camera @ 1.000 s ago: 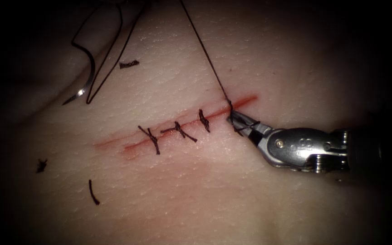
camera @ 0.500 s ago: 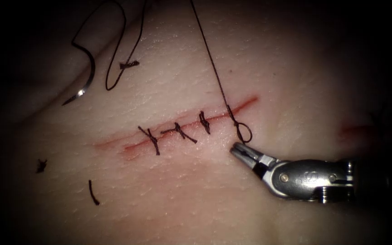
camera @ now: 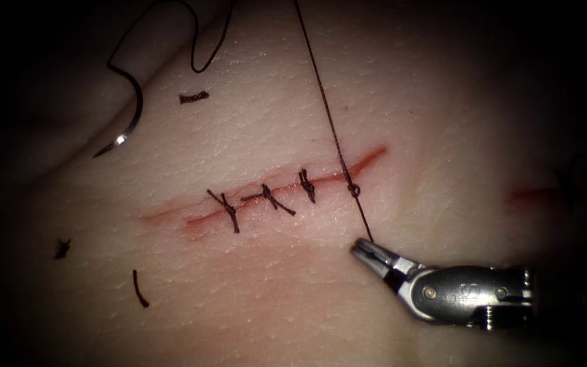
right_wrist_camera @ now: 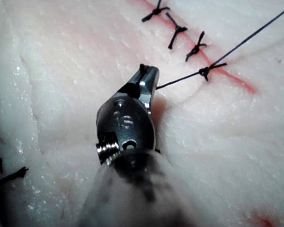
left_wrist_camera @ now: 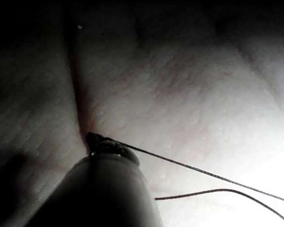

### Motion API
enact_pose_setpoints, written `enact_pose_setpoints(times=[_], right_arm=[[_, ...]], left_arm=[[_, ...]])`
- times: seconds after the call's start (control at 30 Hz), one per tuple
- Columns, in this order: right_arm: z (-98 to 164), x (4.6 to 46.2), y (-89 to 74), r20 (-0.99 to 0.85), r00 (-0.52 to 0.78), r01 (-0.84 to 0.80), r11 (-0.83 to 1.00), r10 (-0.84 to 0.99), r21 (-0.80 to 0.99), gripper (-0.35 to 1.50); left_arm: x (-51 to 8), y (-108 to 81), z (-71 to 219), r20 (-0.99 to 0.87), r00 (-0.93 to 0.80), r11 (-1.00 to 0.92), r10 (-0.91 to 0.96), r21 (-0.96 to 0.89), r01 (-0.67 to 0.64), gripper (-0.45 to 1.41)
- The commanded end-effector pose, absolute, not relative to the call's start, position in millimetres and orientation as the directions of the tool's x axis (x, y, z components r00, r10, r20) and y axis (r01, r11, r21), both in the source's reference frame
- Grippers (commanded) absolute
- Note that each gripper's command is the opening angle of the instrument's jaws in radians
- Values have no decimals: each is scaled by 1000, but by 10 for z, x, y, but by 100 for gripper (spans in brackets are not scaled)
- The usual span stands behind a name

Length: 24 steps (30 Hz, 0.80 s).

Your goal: Wound Closure

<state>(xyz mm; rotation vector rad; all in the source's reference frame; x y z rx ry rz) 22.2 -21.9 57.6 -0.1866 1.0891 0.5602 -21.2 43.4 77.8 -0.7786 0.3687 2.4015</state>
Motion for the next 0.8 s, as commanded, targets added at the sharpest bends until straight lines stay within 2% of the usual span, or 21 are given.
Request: enact_pose_setpoints(times=[0.03, 0.8], right_arm=[[580, 228, -227, -876, 341, -515, 848, 340, 128, -35], [614, 234, -253, -858, 370, -484, 862, 355, 148, -35]], left_arm=[[-214, 441, 783, -606, -660, -786, 443, 92, -612, -45], [-193, 486, 799, -599, -663, -763, 449, 129, -633, -45]])
